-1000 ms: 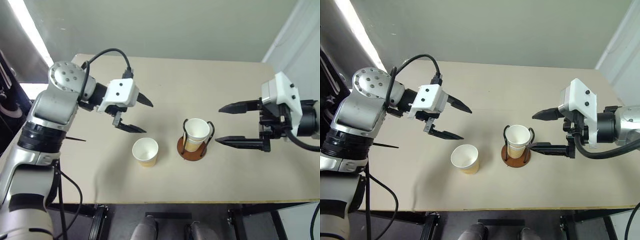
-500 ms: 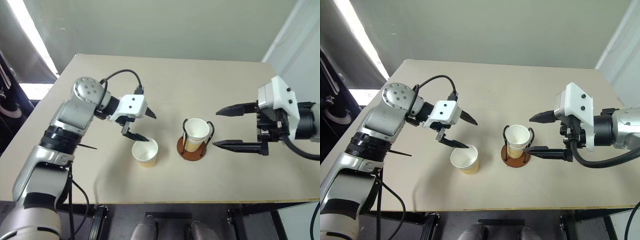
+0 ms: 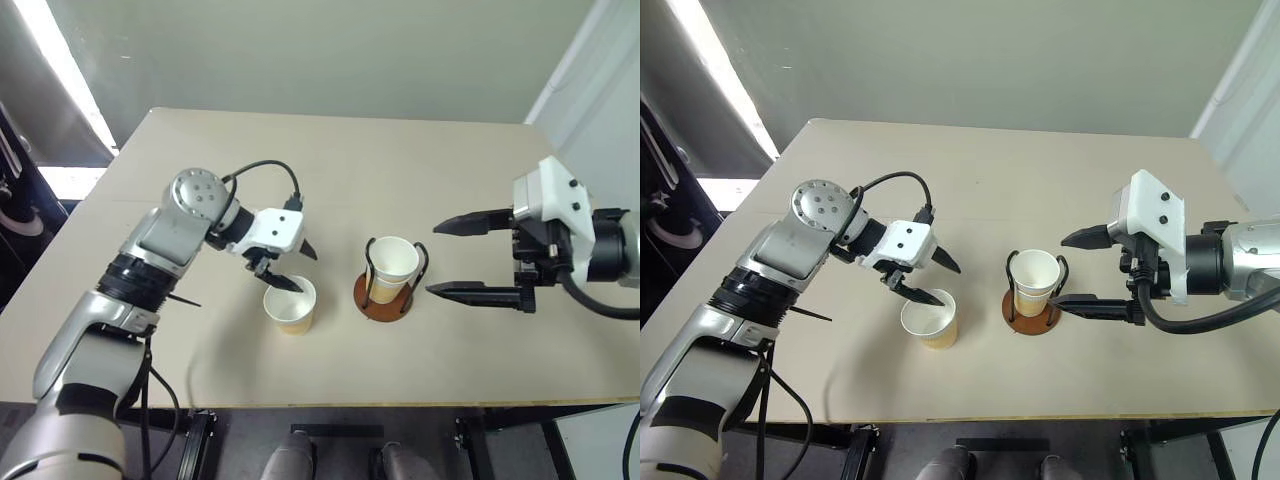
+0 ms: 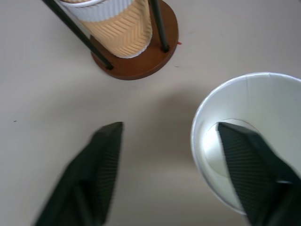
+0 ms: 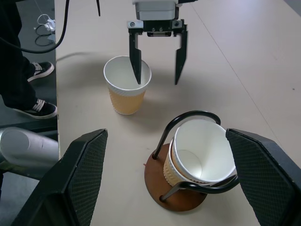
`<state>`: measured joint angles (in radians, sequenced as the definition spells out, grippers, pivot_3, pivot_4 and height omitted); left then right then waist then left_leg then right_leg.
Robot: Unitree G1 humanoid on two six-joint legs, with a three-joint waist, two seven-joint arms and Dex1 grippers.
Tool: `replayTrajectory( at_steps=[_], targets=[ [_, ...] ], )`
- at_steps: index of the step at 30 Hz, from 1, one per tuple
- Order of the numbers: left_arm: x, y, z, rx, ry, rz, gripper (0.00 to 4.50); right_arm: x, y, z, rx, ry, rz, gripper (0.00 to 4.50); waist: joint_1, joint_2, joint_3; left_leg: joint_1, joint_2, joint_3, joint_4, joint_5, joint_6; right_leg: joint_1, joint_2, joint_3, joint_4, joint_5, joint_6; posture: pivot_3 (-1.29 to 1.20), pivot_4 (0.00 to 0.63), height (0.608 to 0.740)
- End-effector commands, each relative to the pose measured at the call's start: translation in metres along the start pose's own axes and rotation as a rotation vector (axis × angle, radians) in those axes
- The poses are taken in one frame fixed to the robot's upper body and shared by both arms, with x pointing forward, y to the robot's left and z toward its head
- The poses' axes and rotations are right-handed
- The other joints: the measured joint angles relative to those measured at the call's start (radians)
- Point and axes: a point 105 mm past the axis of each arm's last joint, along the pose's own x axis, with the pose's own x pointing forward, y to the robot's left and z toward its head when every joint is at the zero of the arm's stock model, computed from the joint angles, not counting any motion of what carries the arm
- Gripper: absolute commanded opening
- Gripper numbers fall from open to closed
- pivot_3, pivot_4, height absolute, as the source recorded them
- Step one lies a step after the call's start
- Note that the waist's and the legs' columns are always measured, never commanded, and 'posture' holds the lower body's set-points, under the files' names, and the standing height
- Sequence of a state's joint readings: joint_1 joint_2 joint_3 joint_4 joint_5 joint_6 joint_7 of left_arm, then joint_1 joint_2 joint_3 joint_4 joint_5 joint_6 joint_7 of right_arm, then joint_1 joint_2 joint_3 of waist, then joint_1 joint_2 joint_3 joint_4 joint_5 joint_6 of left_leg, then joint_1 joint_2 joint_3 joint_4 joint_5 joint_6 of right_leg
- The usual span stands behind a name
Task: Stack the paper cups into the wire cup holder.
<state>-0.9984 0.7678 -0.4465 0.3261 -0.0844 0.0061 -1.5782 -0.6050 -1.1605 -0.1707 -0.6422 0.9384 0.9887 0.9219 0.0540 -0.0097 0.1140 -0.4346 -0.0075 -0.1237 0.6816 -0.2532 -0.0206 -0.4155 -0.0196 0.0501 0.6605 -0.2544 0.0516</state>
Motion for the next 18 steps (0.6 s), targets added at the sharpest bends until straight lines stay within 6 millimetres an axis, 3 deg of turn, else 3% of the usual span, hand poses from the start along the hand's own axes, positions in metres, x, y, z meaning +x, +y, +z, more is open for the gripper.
replayTrajectory(
  at_steps=[1, 6, 18],
  targets=[
    [-0.0049, -0.0013, 0.0066, 0.043, 0.002, -0.029, 1.99, -0.0053, -0.0008, 0.0061, -0.036, -0.003, -0.029, 4.12, 0.0, 0.0, 0.0, 0.0, 0.0, 0.0, 0.0, 0.0, 0.0, 0.0, 0.0, 0.0, 0.0, 0.0, 0.0, 0.0, 0.15, 0.74],
    [-0.003, -0.0036, 0.0069, 0.036, -0.006, -0.044, 0.11, -0.006, -0.0019, 0.005, -0.031, -0.002, -0.036, 4.12, 0.0, 0.0, 0.0, 0.0, 0.0, 0.0, 0.0, 0.0, 0.0, 0.0, 0.0, 0.0, 0.0, 0.0, 0.0, 0.0, 0.15, 0.74],
    [-0.0058, -0.0088, 0.0119, 0.005, -0.046, -0.07, 0.05, -0.0072, -0.0039, 0.0039, -0.025, 0.0, -0.043, 4.12, 0.0, 0.0, 0.0, 0.0, 0.0, 0.0, 0.0, 0.0, 0.0, 0.0, 0.0, 0.0, 0.0, 0.0, 0.0, 0.0, 0.15, 0.74]
  ],
)
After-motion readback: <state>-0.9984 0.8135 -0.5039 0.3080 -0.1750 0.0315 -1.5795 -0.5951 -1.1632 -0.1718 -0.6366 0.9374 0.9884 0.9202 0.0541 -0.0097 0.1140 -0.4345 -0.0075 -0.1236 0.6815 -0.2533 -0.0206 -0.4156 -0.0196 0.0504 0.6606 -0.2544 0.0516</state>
